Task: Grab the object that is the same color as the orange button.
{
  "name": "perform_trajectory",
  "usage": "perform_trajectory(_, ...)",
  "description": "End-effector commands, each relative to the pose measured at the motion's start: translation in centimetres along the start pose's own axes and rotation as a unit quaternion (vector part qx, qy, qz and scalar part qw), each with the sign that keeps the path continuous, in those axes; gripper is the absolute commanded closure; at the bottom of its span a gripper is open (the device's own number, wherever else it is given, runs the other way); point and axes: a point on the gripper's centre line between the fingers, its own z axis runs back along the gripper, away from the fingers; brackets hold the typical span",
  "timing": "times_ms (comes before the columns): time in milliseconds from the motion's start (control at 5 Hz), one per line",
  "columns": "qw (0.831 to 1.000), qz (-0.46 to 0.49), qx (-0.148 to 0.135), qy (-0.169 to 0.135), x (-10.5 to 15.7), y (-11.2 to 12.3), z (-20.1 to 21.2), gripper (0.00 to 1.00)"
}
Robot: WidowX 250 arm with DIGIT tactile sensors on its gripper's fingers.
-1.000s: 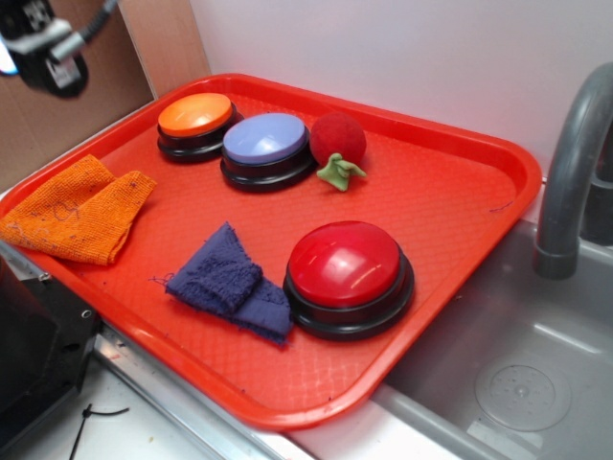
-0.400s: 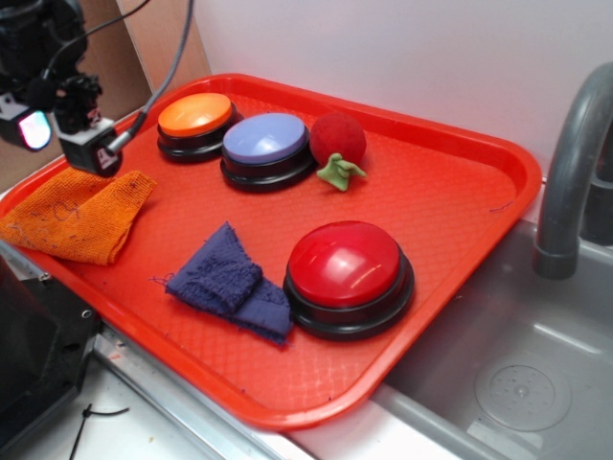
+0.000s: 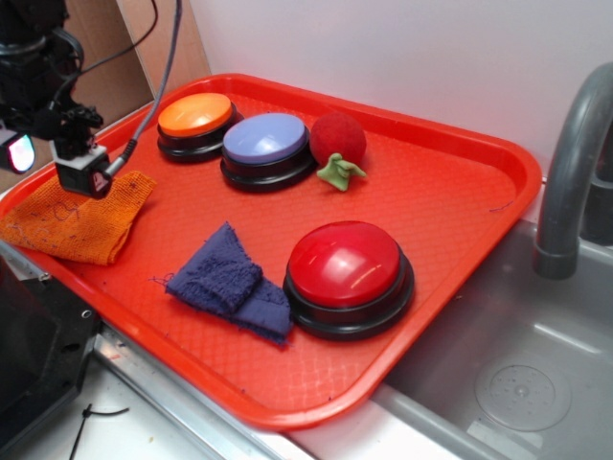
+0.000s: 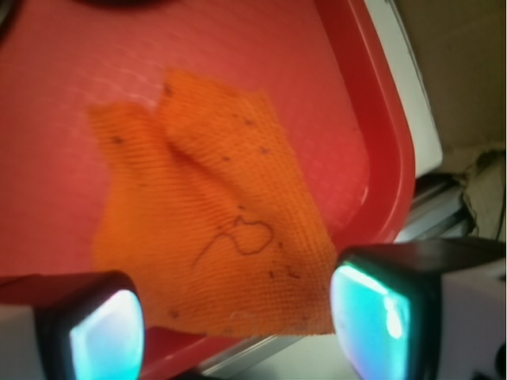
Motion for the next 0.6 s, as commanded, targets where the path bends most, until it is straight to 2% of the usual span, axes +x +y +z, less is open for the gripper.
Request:
perform_trajectory(0,0.998,0.039,-0.048,0.023,1.2,0.5,-3.7,0.00)
perform_trajectory(200,0.996,0.049,-0.068,0.032,1.5,0.7,-5.0,0.00)
perform_trajectory(400,0.994,0.056,-0.092,0.030,1.6,0.9,-5.4,0.25)
